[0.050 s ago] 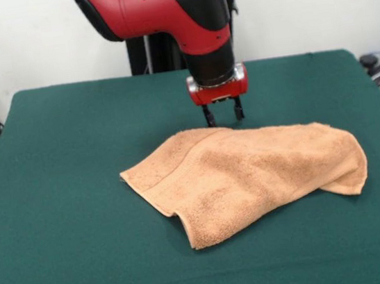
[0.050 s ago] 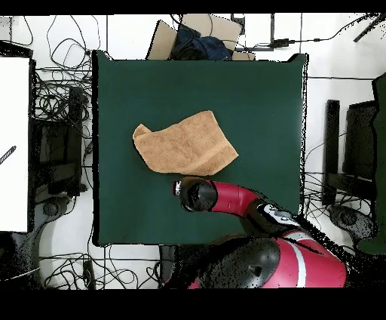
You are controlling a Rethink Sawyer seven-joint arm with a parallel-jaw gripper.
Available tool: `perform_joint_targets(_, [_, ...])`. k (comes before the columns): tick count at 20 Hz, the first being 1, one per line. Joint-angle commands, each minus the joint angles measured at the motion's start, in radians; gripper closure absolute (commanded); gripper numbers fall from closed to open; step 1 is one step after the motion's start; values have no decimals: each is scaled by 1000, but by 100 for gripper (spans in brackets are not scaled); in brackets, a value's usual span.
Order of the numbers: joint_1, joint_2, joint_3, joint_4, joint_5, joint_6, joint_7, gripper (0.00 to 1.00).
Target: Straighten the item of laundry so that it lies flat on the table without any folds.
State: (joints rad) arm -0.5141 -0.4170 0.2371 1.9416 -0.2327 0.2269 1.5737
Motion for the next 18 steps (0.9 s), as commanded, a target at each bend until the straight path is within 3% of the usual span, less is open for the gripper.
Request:
perform_joint_targets(1, [13,127,-7,-105,-23,-100,125,0])
perform_joint_targets(7, [36,55,-7,-90,1,-41,133,0])
perform_joint_targets(12, [8,-78,44,-25,28,69,111,0])
perform_joint_targets(18, [0,-161,63,9,45,127,105,0])
